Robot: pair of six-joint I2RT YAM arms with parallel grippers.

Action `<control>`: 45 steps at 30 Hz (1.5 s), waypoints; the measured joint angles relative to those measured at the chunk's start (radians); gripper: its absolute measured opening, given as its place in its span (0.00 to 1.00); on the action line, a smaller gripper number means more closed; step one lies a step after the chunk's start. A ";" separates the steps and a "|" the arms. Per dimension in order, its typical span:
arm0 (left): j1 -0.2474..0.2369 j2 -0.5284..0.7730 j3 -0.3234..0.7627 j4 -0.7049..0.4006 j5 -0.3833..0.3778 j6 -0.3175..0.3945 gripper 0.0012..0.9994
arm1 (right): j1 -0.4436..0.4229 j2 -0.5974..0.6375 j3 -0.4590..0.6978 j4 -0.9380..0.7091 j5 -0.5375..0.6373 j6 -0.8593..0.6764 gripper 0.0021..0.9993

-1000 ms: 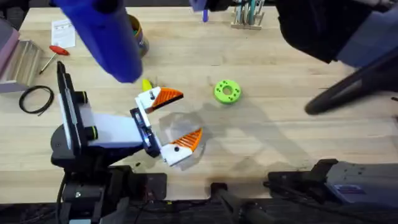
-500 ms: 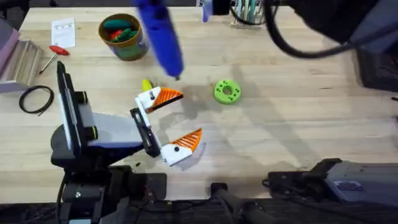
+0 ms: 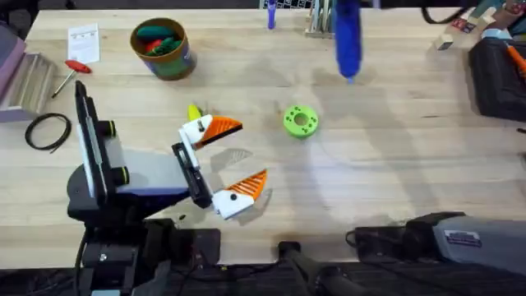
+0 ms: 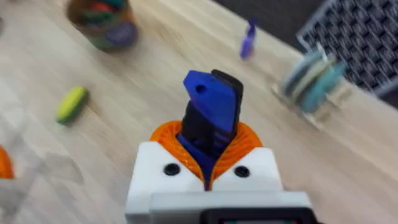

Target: Pick up the gripper from the table and insert it into the empty holder that is missing its gripper. Then pick up a screw, insert it into the mounting hole, and use the screwdriver to tighten it. Finally, clean up the table by picking up the vegetable and placing it into the bucket.

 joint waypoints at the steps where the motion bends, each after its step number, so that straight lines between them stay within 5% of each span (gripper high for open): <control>1: 0.000 0.000 0.000 0.000 0.000 0.000 0.99 | -0.015 0.006 0.000 -0.036 0.026 -0.022 0.02; 10: 0.000 0.000 0.000 0.000 0.000 0.000 0.99 | -0.054 0.212 0.000 -0.283 0.261 -0.324 0.02; 21: 0.000 0.000 0.000 0.000 0.000 0.000 0.99 | -0.054 0.509 0.000 -0.268 0.525 -0.565 0.02; 34: 0.000 0.000 0.000 0.000 0.000 0.000 0.99 | -0.057 0.564 0.003 -0.190 0.610 -0.890 0.02; 37: 0.000 0.000 0.000 0.000 0.000 0.000 0.99 | -0.058 0.564 0.005 -0.183 0.618 -0.932 0.25; 42: 0.000 0.000 0.000 0.000 0.000 0.000 0.99 | -0.058 0.564 0.026 -0.162 0.634 -0.963 0.95; 45: 0.000 0.000 0.000 0.000 0.000 0.000 0.99 | -0.058 0.564 0.030 -0.160 0.641 -0.909 0.99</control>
